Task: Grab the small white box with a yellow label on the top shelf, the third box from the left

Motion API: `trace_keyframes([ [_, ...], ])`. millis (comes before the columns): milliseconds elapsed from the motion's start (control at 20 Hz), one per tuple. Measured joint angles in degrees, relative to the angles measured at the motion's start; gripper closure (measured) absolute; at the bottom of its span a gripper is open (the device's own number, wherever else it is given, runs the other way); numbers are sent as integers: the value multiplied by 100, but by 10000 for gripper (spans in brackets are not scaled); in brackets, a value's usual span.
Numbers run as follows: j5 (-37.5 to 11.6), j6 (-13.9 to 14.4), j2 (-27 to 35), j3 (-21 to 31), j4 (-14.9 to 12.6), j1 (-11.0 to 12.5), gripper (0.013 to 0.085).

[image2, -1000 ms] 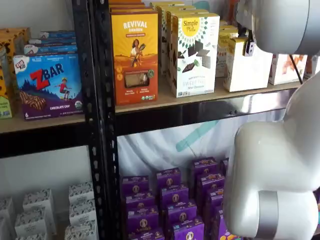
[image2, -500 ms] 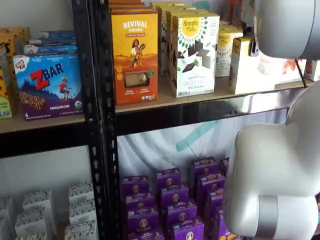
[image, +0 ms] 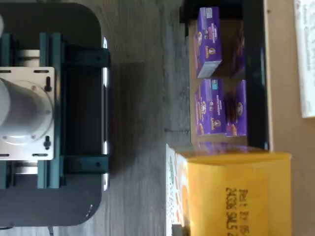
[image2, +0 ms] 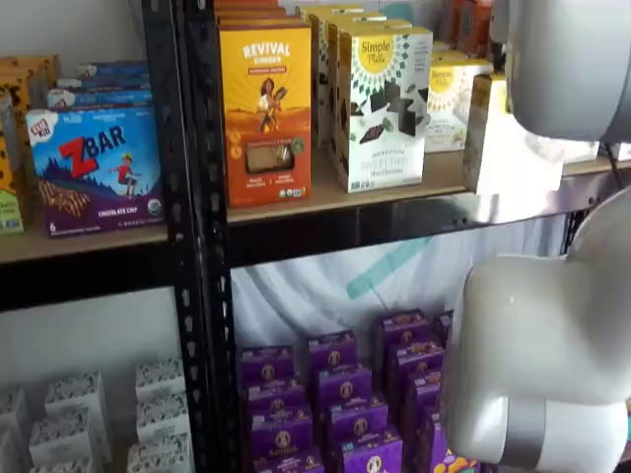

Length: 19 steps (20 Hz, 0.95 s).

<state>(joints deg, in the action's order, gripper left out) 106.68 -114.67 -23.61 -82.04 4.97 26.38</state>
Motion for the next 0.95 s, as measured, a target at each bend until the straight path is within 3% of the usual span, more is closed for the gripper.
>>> trace_keyframes([
  [700,627,87,-1041,713,-21,-72,610],
  [950,726,204,-1251,913,-132,-230,610],
])
